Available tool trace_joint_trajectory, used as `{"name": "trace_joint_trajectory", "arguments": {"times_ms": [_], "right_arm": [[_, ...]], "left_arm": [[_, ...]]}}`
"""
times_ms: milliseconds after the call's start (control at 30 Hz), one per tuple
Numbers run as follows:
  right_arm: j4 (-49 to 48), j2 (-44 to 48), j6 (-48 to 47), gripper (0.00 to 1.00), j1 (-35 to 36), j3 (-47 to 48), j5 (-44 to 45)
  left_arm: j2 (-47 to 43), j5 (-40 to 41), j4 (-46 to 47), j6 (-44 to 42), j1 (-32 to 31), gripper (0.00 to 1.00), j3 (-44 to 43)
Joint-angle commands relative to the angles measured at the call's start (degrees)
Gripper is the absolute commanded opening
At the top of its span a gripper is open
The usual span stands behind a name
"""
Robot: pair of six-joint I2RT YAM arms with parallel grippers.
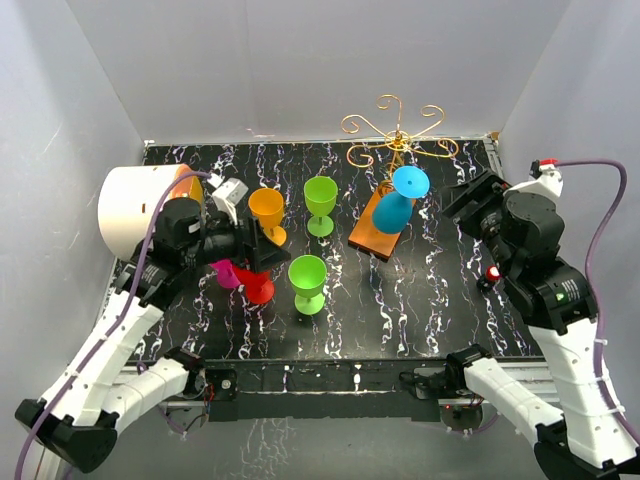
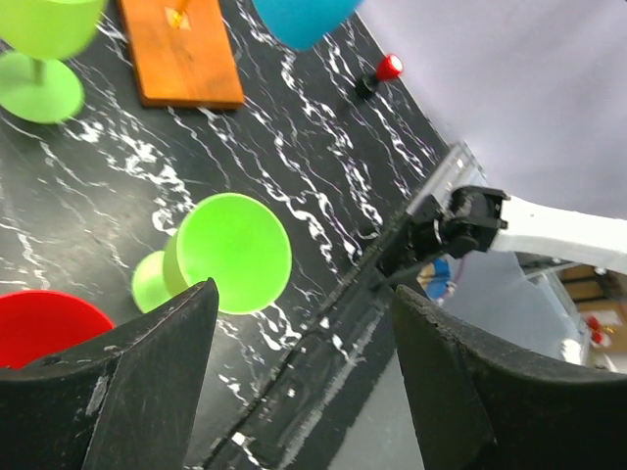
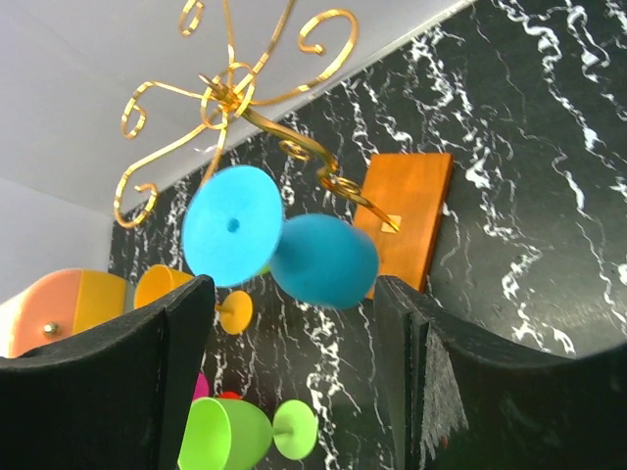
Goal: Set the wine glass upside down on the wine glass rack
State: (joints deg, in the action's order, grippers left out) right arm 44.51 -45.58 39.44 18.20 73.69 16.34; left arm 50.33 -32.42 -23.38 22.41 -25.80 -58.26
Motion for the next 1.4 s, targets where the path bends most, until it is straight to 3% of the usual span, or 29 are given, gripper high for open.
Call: {"name": "trace_joint_trajectory", "arguments": {"times_ms": [0,267,733,933,1267,1367], "right_arm": [[1.72,2.99,-0.46,0.65,-0.35,-2.27,3.14],[2.99,7.68,2.69,0.64,-0.35,-6.05,9.05],[4.44,13.37,8.75,0.64,-0.35,-13.55,9.73],[2.81,14.94,12.46,0.64,-0.35,-17.82,4.18],[-0.54,17.85,20.43,0.61,-0.35,-26.93,-4.93],[-1.65,18.11,21.39,0.61,-0.35,-28.44,-6.79]], "left_arm": [[1.32,-0.63,0.38,5.51,-4.81,0.69,0.05],[8.34,17.85,-4.24,5.07,-19.17,0.67,-3.42],[21.36,33.20,-7.03,6.15,-31.68,0.64,-8.18],[23.44,39.44,-7.33,5.56,-32.75,0.56,-8.75],[27.78,39.11,-8.43,3.98,-32.82,0.37,-10.20],[27.81,38.78,-8.85,3.58,-32.87,0.35,-10.49]]}}
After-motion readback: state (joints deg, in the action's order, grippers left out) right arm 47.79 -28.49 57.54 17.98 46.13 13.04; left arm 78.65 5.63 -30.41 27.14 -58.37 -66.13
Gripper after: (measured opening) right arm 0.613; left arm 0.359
